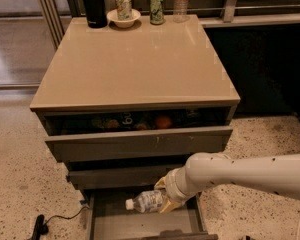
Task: Place blue plastic bottle into bottom drawer
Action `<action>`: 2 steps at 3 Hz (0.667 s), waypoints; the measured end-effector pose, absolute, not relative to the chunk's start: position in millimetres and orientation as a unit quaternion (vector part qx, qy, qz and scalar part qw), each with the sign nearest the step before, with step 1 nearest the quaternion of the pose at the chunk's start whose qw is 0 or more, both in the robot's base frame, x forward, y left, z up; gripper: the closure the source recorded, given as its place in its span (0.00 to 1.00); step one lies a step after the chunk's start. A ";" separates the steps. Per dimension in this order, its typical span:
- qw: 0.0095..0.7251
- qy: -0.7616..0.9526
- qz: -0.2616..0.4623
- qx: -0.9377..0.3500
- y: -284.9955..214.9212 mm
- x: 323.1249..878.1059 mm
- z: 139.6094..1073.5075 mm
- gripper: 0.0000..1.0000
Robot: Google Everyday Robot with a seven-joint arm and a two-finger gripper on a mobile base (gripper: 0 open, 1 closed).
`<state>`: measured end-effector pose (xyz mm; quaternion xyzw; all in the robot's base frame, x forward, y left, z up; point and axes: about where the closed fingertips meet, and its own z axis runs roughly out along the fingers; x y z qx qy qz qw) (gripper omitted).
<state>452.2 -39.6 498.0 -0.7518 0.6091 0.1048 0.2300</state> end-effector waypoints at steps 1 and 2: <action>0.230 0.610 0.109 -0.750 -38.3 447.3 493.4 1.00; 0.223 0.616 0.127 -0.744 -34.7 432.6 473.5 1.00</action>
Offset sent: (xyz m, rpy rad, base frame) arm -0.0372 0.0082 -0.0497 0.0367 0.0949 -0.0201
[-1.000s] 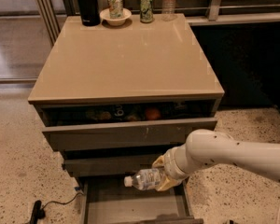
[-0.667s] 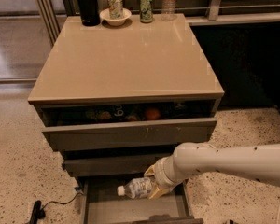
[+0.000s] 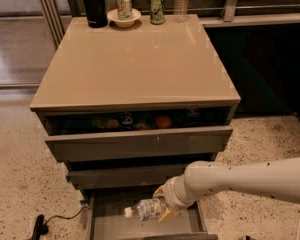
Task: Place blue plastic bottle into bottom drawer
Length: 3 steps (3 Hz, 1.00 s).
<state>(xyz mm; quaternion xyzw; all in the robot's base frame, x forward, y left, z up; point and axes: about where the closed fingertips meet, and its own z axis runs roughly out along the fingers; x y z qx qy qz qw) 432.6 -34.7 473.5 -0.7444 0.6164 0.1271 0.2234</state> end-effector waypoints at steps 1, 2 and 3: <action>0.220 0.627 0.148 -0.732 -31.7 414.8 444.8 1.00; 0.227 0.635 0.160 -0.721 -30.0 399.4 400.1 1.00; 0.238 0.634 0.159 -0.718 -27.0 397.5 359.6 1.00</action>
Offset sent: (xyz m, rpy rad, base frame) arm -0.0406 0.0058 -0.1095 0.0887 0.0534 -0.0767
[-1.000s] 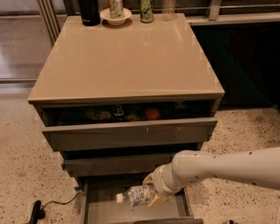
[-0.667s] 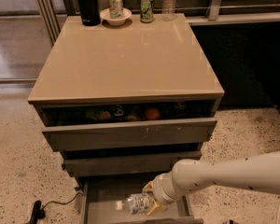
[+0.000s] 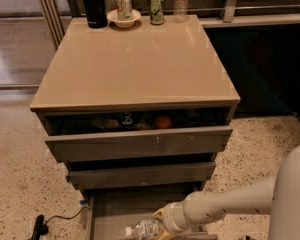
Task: Place blue plastic bottle into bottom drawer
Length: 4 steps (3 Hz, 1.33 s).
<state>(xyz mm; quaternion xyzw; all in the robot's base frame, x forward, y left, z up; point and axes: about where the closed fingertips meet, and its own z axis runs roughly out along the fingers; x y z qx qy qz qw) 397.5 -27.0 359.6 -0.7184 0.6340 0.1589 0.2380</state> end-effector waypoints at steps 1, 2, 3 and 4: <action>0.249 0.625 0.155 -0.723 -22.5 403.5 330.5 1.00; 0.245 0.622 0.159 -0.726 -16.6 423.3 293.0 1.00; 0.248 0.621 0.158 -0.726 -14.6 423.7 290.9 1.00; 0.254 0.619 0.152 -0.728 -11.6 429.7 285.5 1.00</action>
Offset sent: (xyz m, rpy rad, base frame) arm 0.0486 0.0129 -0.1028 -0.0011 -0.0152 0.0418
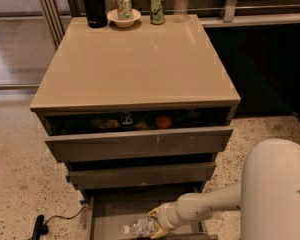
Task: Place blue plastic bottle into bottom drawer
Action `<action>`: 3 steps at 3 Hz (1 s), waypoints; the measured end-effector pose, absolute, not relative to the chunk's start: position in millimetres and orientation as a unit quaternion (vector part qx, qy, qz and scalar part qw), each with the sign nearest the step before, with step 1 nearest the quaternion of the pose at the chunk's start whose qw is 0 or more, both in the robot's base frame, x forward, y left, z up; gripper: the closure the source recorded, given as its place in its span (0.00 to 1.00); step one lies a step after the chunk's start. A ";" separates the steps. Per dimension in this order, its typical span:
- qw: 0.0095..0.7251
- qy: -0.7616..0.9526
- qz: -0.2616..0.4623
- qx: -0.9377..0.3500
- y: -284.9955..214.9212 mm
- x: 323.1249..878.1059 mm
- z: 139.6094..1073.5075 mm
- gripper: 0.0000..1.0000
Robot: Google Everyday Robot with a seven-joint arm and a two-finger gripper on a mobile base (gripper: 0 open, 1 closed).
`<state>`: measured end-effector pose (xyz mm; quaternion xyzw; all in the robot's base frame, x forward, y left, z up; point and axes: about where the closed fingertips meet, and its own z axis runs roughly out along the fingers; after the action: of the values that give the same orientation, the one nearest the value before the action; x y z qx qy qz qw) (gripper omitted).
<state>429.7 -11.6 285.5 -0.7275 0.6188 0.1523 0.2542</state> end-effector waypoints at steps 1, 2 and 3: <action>0.259 0.618 0.145 -0.728 -10.9 438.7 280.8 1.00; 0.260 0.622 0.133 -0.727 -15.5 452.9 268.1 1.00; 0.258 0.625 0.124 -0.726 -20.5 461.2 258.2 1.00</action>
Offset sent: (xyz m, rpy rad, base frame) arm 0.0363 -0.0087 -0.0242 -0.0283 -0.0511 -0.0294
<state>461.2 -20.5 258.2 -0.7261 0.6251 0.1241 0.2584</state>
